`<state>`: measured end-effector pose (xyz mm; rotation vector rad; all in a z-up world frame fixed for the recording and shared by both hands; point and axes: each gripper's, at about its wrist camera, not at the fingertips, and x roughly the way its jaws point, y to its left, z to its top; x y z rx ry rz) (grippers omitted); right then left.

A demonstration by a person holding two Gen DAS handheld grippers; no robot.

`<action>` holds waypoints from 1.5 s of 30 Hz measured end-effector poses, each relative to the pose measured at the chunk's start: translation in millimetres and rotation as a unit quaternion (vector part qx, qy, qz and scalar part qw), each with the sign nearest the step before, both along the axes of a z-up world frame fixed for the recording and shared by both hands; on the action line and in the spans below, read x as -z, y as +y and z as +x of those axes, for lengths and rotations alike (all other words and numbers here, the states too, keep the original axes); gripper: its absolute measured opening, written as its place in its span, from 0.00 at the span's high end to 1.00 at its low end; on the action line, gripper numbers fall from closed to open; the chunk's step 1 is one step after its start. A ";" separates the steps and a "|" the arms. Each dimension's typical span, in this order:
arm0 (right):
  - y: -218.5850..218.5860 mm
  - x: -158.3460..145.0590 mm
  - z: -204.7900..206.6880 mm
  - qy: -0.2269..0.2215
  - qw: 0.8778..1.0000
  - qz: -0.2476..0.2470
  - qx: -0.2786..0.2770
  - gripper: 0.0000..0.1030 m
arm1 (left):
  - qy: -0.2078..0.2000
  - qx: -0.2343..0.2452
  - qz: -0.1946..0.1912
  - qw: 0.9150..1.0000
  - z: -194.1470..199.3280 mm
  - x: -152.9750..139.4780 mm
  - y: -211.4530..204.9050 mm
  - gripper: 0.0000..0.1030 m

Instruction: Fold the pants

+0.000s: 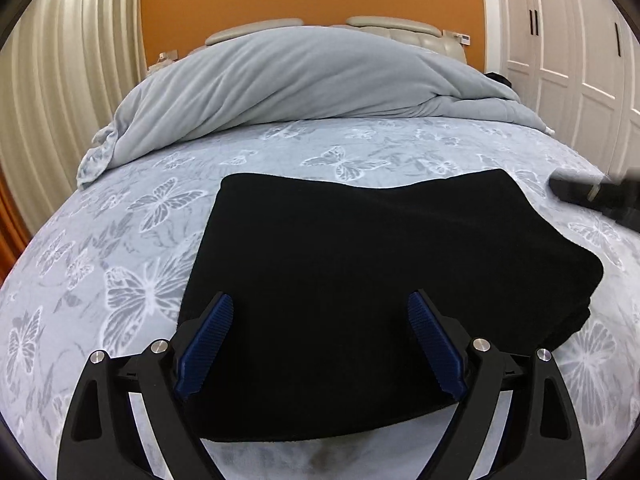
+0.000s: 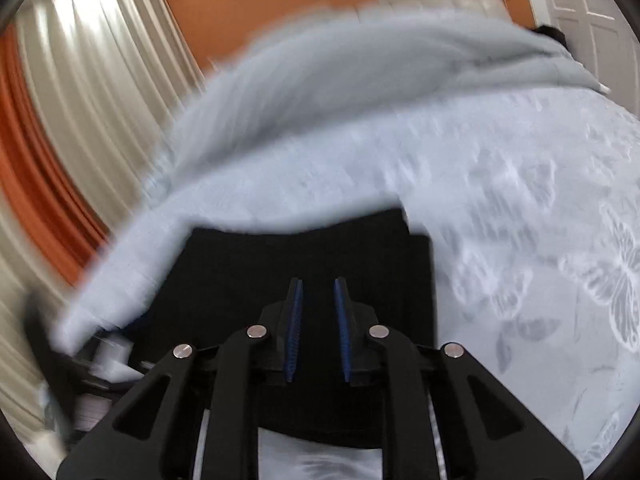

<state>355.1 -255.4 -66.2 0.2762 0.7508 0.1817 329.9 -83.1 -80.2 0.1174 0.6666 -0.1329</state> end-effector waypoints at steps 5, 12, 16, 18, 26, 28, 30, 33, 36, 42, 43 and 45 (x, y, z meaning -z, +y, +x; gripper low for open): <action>-15.2 -16.5 -32.5 -0.007 0.999 0.006 0.053 0.82 | 0.008 -0.001 -0.022 1.000 -13.5 -16.2 3.8 0.16; 4.8 -93.1 -152.1 -0.057 0.995 -0.057 0.053 0.36 | -0.003 -0.011 -0.022 1.000 -84.3 -72.2 15.9 0.16; 19.6 -103.3 -224.1 -0.087 0.991 -0.083 0.062 0.19 | -0.007 -0.015 -0.015 1.000 -141.8 -93.9 25.2 0.16; 24.8 -100.9 -260.5 -0.097 0.989 -0.077 0.079 0.08 | -0.001 -0.016 -0.008 1.000 -170.9 -95.9 33.3 0.16; 44.3 -55.5 -333.7 -0.072 0.991 -0.056 0.102 0.05 | 0.019 -0.022 0.006 1.000 -275.2 -62.9 62.2 0.11; 51.4 -44.2 -337.5 -0.065 0.992 -0.059 0.094 0.05 | 0.030 -0.008 0.001 1.000 -279.9 -57.3 59.1 0.11; 57.1 -40.6 -343.2 -0.071 0.991 -0.071 0.085 0.05 | 0.019 0.008 0.001 1.000 -285.6 -55.7 55.4 0.11; 66.7 -41.4 -348.2 -0.088 0.988 -0.104 0.078 0.05 | -0.012 -0.001 0.009 1.000 -294.7 -56.6 53.7 0.11; 70.3 -43.4 -350.3 -0.098 0.985 -0.119 0.075 0.05 | -0.019 -0.005 -0.003 1.000 -297.4 -57.1 53.2 0.11; 66.3 -43.2 -350.1 -0.095 0.986 -0.114 0.076 0.05 | -0.023 -0.008 0.000 1.000 -297.0 -58.5 49.2 0.11; 65.1 -43.4 -349.9 -0.093 0.986 -0.110 0.078 0.05 | -0.023 -0.008 -0.001 1.000 -297.5 -58.3 48.7 0.11; 63.9 -43.1 -350.5 -0.090 0.987 -0.106 0.082 0.05 | -0.023 -0.008 -0.002 1.000 -297.9 -58.3 47.1 0.11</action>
